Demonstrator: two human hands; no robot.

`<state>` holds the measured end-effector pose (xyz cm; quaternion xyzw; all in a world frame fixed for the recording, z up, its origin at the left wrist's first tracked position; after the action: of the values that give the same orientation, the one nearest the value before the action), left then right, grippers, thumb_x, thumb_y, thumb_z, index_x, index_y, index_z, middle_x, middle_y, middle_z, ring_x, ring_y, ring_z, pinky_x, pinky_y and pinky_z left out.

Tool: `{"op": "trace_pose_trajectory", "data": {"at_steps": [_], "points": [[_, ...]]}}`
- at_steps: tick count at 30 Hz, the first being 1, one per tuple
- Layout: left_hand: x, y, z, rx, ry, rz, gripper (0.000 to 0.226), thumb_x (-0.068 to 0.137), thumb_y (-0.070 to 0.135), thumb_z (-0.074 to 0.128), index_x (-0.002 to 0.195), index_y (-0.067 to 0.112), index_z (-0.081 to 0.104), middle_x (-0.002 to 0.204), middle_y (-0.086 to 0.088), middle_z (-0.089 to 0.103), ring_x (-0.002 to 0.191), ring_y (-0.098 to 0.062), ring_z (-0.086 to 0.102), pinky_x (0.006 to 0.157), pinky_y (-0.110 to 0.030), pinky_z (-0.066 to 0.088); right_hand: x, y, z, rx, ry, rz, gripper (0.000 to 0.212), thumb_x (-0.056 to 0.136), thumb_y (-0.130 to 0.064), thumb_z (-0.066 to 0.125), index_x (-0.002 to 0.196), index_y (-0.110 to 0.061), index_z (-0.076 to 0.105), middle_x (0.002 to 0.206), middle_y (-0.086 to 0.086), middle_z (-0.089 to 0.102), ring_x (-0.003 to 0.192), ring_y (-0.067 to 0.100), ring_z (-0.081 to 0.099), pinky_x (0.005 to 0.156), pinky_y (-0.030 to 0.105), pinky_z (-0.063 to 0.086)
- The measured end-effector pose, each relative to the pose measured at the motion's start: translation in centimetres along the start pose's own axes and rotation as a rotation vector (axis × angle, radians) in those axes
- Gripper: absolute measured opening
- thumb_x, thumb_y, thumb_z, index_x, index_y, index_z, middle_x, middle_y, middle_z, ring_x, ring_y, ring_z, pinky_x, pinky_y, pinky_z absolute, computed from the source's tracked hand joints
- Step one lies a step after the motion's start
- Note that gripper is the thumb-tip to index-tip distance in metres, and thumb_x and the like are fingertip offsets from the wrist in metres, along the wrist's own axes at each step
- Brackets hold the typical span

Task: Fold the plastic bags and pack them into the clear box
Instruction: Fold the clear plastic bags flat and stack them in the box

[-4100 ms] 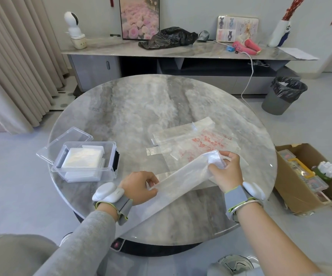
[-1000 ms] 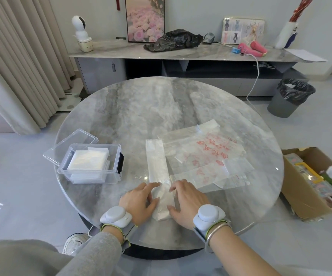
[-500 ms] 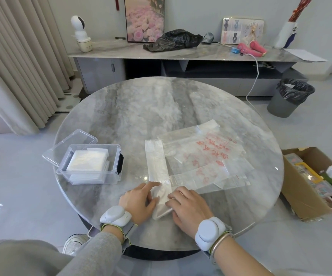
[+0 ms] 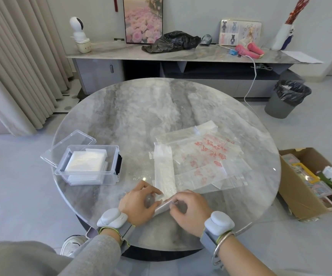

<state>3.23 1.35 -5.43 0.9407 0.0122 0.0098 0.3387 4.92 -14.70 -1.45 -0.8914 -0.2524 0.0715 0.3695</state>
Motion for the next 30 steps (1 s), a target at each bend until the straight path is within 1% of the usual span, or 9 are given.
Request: {"op": "trace_pose_trajectory", "data": {"at_steps": [2, 4, 6, 11, 15, 20, 24, 27, 30], "points": [[0.0, 0.0, 0.0, -0.122, 0.054, -0.026, 0.012, 0.088, 0.043, 0.058, 0.087, 0.042, 0.070, 0.103, 0.021, 0.055, 0.065, -0.009, 0.058, 0.063, -0.027, 0.050, 0.2, 1.5, -0.3, 0.147, 0.054, 0.143, 0.015, 0.079, -0.036, 0.057, 0.065, -0.031, 0.058, 0.064, -0.014, 0.062, 0.060, 0.008, 0.057, 0.061, 0.026, 0.046], [0.0, 0.1, 0.0, -0.276, 0.076, -0.057, 0.036, 0.087, 0.057, 0.039, 0.078, 0.041, 0.070, 0.104, 0.024, 0.060, 0.071, -0.007, 0.061, 0.070, -0.030, 0.050, 0.4, 2.9, -0.3, 0.254, 0.084, 0.277, 0.022, 0.080, -0.026, 0.061, 0.059, -0.032, 0.058, 0.056, -0.018, 0.060, 0.055, 0.002, 0.054, 0.062, 0.023, 0.044], [0.0, 0.4, 0.0, -0.360, 0.074, -0.051, 0.054, 0.086, 0.067, 0.028, 0.080, 0.035, 0.072, 0.101, 0.024, 0.065, 0.072, -0.002, 0.061, 0.074, -0.029, 0.050, 0.5, 4.3, 0.0, 0.287, 0.077, 0.377, 0.025, 0.082, -0.023, 0.060, 0.058, -0.030, 0.059, 0.049, -0.017, 0.055, 0.051, 0.002, 0.047, 0.060, 0.025, 0.040], [-0.2, 0.4, 0.4, -0.268, 0.058, 0.004, 0.056, 0.076, 0.084, 0.043, 0.080, 0.035, 0.070, 0.084, 0.016, 0.067, 0.063, -0.007, 0.054, 0.062, -0.029, 0.049, 0.7, 6.1, 0.3, 0.361, 0.112, 0.489, 0.022, 0.084, -0.019, 0.057, 0.062, -0.016, 0.057, 0.046, -0.007, 0.041, 0.053, 0.017, 0.043, 0.058, 0.030, 0.037], [-0.1, -0.1, 0.9, -0.264, 0.042, 0.003, 0.040, 0.072, 0.071, 0.063, 0.082, 0.033, 0.071, 0.082, 0.013, 0.068, 0.054, -0.007, 0.050, 0.056, -0.028, 0.048, 0.8, 6.2, 0.1, 0.398, 0.143, 0.519, 0.025, 0.075, -0.029, 0.053, 0.063, -0.007, 0.052, 0.051, -0.001, 0.035, 0.054, 0.019, 0.038, 0.058, 0.036, 0.040], [-0.1, -0.2, 1.1, -0.278, 0.013, -0.016, 0.009, 0.079, 0.044, 0.070, 0.072, 0.039, 0.068, 0.085, 0.016, 0.069, 0.056, -0.005, 0.049, 0.059, -0.026, 0.048, 0.7, 6.1, 0.2, 0.407, 0.134, 0.498, 0.032, 0.088, -0.020, 0.058, 0.056, -0.017, 0.054, 0.046, -0.005, 0.040, 0.050, 0.017, 0.042, 0.059, 0.029, 0.036], [-0.1, -0.8, 1.3, -0.283, 0.050, -0.112, 0.018, 0.088, 0.028, 0.069, 0.073, 0.037, 0.067, 0.055, 0.008, 0.057, 0.049, -0.006, 0.044, 0.052, -0.016, 0.036, 0.7, 5.7, 0.3, 0.442, 0.136, 0.465, 0.019, 0.090, -0.031, 0.063, 0.079, -0.017, 0.070, 0.058, -0.011, 0.063, 0.051, 0.002, 0.054, 0.063, 0.030, 0.046], [0.0, -0.9, 1.2, -0.337, 0.112, -0.157, 0.020, 0.090, 0.026, 0.067, 0.073, 0.037, 0.065, 0.061, 0.016, 0.063, 0.045, -0.004, 0.044, 0.053, -0.019, 0.037, 0.5, 6.1, 0.7, 0.372, 0.129, 0.476, 0.013, 0.087, -0.034, 0.068, 0.078, -0.024, 0.068, 0.071, -0.008, 0.067, 0.066, 0.006, 0.061, 0.069, 0.028, 0.050], [0.1, -0.7, 0.9, -0.315, 0.161, -0.181, 0.021, 0.091, 0.028, 0.064, 0.074, 0.039, 0.062, 0.068, 0.014, 0.067, 0.045, -0.002, 0.046, 0.054, -0.022, 0.040, 0.4, 6.1, 1.4, 0.357, 0.105, 0.451, 0.012, 0.084, -0.032, 0.071, 0.077, -0.024, 0.066, 0.072, -0.007, 0.067, 0.068, 0.009, 0.061, 0.067, 0.024, 0.049]]}}
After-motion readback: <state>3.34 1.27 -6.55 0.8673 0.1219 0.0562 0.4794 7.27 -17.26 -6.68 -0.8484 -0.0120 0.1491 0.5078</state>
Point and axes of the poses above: each hand's wrist, its own x-axis towards the middle knuckle, its own z-axis out of the palm, y = z × x, the point moved 8 cm from there along x, towards the middle knuckle
